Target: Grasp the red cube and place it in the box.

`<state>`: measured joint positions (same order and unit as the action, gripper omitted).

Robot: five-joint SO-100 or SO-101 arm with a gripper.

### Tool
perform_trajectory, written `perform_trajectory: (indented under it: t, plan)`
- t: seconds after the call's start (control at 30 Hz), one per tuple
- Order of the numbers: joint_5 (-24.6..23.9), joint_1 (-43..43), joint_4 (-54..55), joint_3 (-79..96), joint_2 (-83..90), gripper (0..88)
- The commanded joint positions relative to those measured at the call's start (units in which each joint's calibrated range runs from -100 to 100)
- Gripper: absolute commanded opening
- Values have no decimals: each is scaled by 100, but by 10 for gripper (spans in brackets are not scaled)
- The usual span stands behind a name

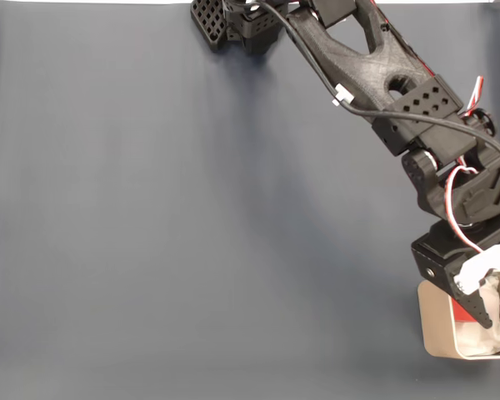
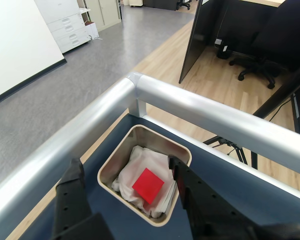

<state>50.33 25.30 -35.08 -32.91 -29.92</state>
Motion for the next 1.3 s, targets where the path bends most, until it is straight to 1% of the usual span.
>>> perform_trajectory:
  t: [0.0, 0.27, 0.33, 0.37, 0.4, 0.47, 0.5, 0.53, 0.73, 0.83, 1.07, 1.27]
  plan:
    - [15, 27, 107, -322, 106, 389]
    - [15, 34, 115, -322, 123, 383]
    - [20, 13, 74, -322, 141, 351]
    - [20, 6, 74, -304, 167, 319]
    - [20, -15, 74, -276, 210, 255]
    - [5, -79, 74, -203, 366, 95]
    - [63, -129, 41, -94, 496, 34]
    - [78, -193, 17, 34, 652, 0]
    - [59, -868, 0, 1357, 2013, 0]
    - [-44, -1287, 0, 2114, 2853, 0]
    - [-107, -2146, 66, 4742, 5392, 0]
    - [-98, -2473, 90, 7589, 7879, 0]
